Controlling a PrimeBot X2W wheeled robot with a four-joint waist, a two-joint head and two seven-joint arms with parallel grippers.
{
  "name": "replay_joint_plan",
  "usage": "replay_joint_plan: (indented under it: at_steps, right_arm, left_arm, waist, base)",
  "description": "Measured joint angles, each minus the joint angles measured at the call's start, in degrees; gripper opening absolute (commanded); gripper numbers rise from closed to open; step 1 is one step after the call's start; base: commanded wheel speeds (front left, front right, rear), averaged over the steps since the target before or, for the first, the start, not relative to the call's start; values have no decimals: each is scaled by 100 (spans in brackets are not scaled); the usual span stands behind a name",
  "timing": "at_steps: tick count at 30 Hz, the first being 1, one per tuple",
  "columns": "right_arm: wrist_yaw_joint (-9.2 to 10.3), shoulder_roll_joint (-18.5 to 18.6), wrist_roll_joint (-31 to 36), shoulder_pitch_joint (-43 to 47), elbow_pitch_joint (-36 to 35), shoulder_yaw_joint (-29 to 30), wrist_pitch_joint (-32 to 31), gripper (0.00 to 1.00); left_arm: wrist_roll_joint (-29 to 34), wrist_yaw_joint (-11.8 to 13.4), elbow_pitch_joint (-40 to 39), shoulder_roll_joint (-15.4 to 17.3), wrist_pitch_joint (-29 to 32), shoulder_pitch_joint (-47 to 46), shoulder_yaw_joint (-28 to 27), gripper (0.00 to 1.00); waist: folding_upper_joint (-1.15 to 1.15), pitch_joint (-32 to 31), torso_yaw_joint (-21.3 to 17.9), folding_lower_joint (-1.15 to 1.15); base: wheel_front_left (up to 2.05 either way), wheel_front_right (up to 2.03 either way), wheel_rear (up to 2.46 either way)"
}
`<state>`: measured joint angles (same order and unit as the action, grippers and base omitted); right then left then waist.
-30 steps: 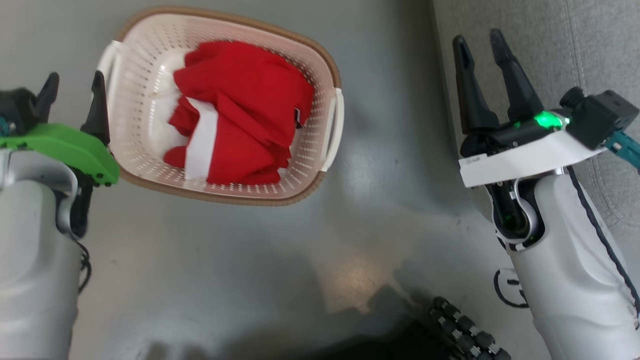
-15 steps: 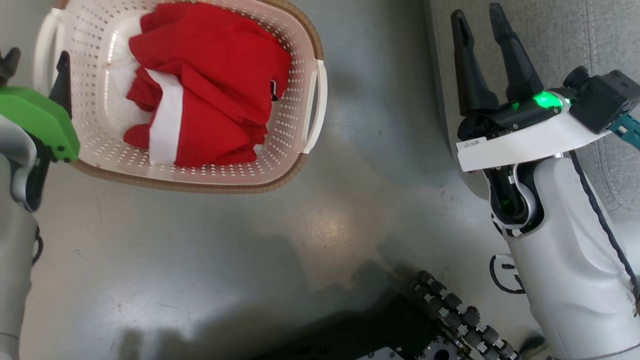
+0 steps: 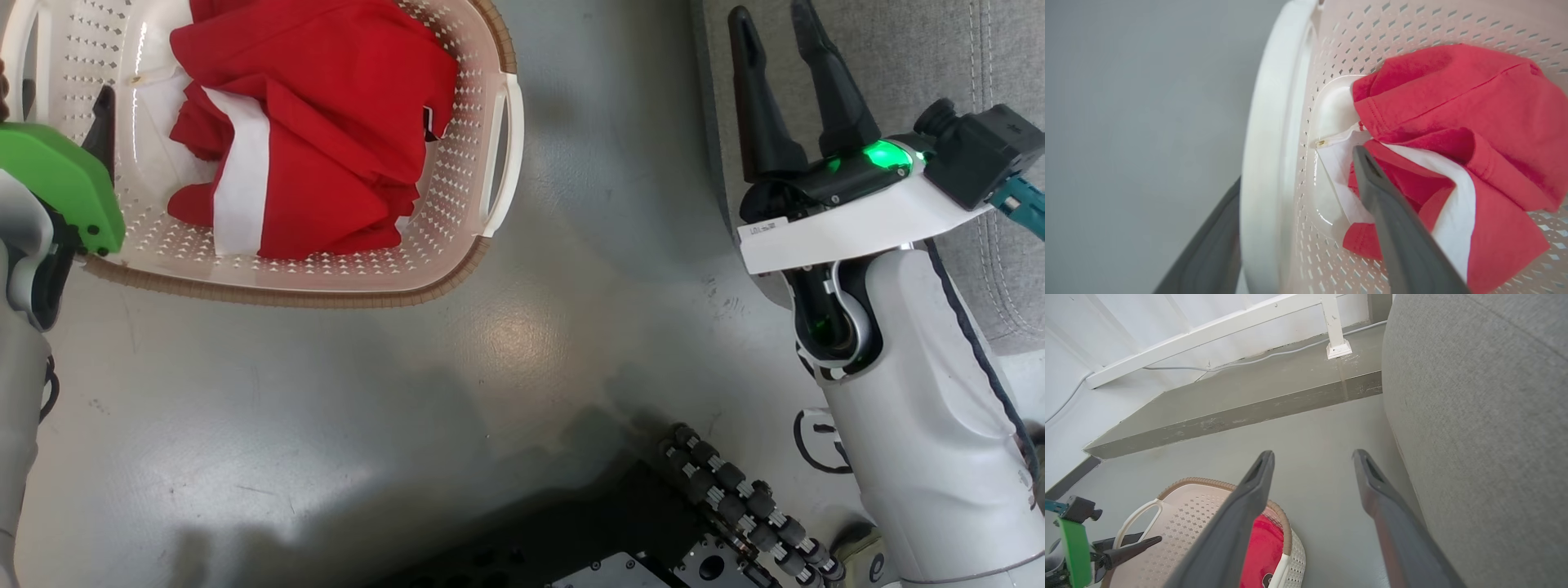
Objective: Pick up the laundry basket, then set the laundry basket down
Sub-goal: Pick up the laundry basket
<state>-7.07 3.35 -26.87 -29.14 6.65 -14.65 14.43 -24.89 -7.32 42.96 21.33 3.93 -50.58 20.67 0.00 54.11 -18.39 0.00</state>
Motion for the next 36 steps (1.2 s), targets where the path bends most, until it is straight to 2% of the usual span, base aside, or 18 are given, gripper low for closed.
replay_joint_plan:
  at_steps: [1,2,3,4,5,6,7,14,21,25,36]
  right_arm:
    - [0,-2,0,-3,3,-12,0,100]
    - [0,-5,0,-4,9,-22,0,100]
    - [0,-10,0,-6,13,-27,0,100]
    - [0,-11,0,-8,16,-30,0,100]
    - [0,-11,0,-10,21,-31,0,100]
    - [0,-11,0,-14,23,-31,0,100]
    - [0,-11,0,-19,25,-31,0,100]
    - [0,-16,0,-94,94,-21,1,100]
    - [0,-23,0,-94,178,-10,1,100]
    - [0,-24,0,-92,242,2,1,100]
    - [0,-26,1,-66,401,26,15,100]
  left_arm:
    - [-42,0,42,4,7,-11,11,100]
    - [-99,0,80,13,7,-24,30,87]
    - [-164,0,99,26,7,-35,51,67]
    - [-193,0,118,43,7,-54,74,41]
    - [-222,0,133,62,8,-82,102,26]
    - [-233,0,146,80,9,-114,130,5]
    - [-261,0,156,97,11,-131,151,0]
    - [-394,-43,372,102,-41,-191,241,0]
    - [-939,-19,677,-236,-258,-165,181,0]
    - [-1036,-12,869,-283,-443,-74,77,0]
    - [-1456,23,1158,-673,-764,383,118,0]
  waist:
    - [0,5,-2,0]
    - [0,9,-3,0]
    - [0,11,-4,0]
    - [0,13,-6,0]
    - [0,14,-7,0]
    - [0,15,-8,0]
    - [0,15,-9,0]
    - [0,-24,-5,0]
    - [0,-264,33,0]
    - [0,-419,68,0]
    - [0,-932,163,0]
  base:
    - [0,0,0]
    - [0,0,0]
    - [0,0,0]
    - [0,0,0]
    - [0,0,0]
    - [0,0,0]
    - [0,0,0]
    - [0,0,0]
    - [0,0,0]
    - [0,0,0]
    - [0,0,0]
